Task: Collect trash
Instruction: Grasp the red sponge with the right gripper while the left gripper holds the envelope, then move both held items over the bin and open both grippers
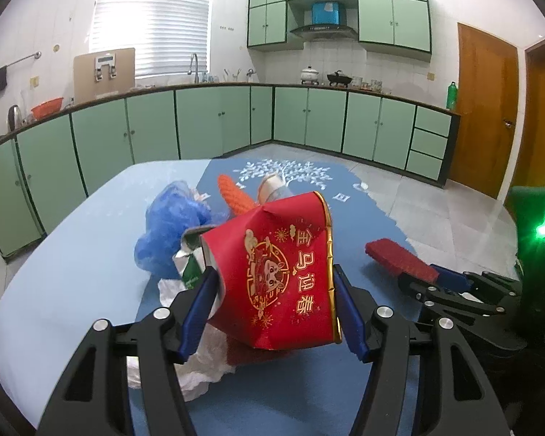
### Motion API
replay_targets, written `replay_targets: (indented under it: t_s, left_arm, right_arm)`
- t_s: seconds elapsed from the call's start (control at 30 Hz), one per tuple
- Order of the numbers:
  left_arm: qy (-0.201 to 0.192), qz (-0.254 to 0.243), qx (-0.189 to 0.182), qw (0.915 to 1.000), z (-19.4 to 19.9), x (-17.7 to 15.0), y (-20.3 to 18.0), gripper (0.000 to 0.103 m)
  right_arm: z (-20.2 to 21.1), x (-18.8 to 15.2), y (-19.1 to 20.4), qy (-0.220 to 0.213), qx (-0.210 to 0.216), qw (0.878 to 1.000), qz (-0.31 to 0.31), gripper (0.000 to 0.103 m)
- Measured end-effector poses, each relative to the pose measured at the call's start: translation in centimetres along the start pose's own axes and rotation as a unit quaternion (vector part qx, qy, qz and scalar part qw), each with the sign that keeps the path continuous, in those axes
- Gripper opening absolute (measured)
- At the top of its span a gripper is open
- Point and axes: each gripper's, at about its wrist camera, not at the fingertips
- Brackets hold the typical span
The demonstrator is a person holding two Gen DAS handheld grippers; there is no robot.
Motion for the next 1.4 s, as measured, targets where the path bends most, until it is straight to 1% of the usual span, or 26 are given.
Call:
replay_targets:
  t_s: [0.33, 0.53, 0.7, 0.83, 0.97, 1.07, 1.27, 1.4]
  left_arm:
    - [-0.013, -0.027, -0.025, 0.9992, 1.0, 1.5, -3.0, 0.062]
    - [-0.023, -0.048, -0.049, 0.9974, 1.2, 2.5, -5.5, 0.062]
    - [-0.023, -0.073, -0.079, 0.994, 0.9, 3.2, -8.5, 0.062]
    - [-0.017, -0.092, -0.104, 0.9901, 0.0, 3.6, -11.4, 0.062]
    - [-0.002, -0.106, -0.134, 0.9853, -1.3, 3.5, -13.8, 0.062]
    - [0.007, -0.116, -0.147, 0.9822, -2.4, 3.5, -15.6, 0.062]
    - [0.029, -0.129, -0.161, 0.9781, -5.1, 3.6, -18.7, 0.062]
    - [0.046, -0.138, -0.166, 0.9754, -7.0, 3.9, -20.4, 0.062]
  right_arm:
    - [5.5, 0.8, -2.3, -0.05, -0.008, 0.999, -0.019, 0.039]
    - [8.1, 0.9, -4.4, -0.072, -0.019, 0.997, -0.034, 0.039]
    - [9.4, 0.3, -7.1, -0.08, -0.042, 0.994, -0.054, 0.039]
    - [10.0, -0.1, -10.1, -0.079, -0.064, 0.992, -0.075, 0.039]
    - [9.6, -0.7, -12.8, -0.07, -0.081, 0.99, -0.094, 0.039]
    - [8.7, -1.5, -14.6, -0.063, -0.089, 0.988, -0.107, 0.039]
    - [5.8, -2.6, -17.2, -0.038, -0.101, 0.986, -0.124, 0.039]
    - [3.7, -3.2, -18.9, -0.021, -0.101, 0.986, -0.132, 0.04]
Point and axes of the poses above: each gripper's, at about its wrist camera, not at the fingertips, and z roughly against the way its jaws point, y to its left, x to its top, and after that the axes turned 13 degrees about y, right-handed
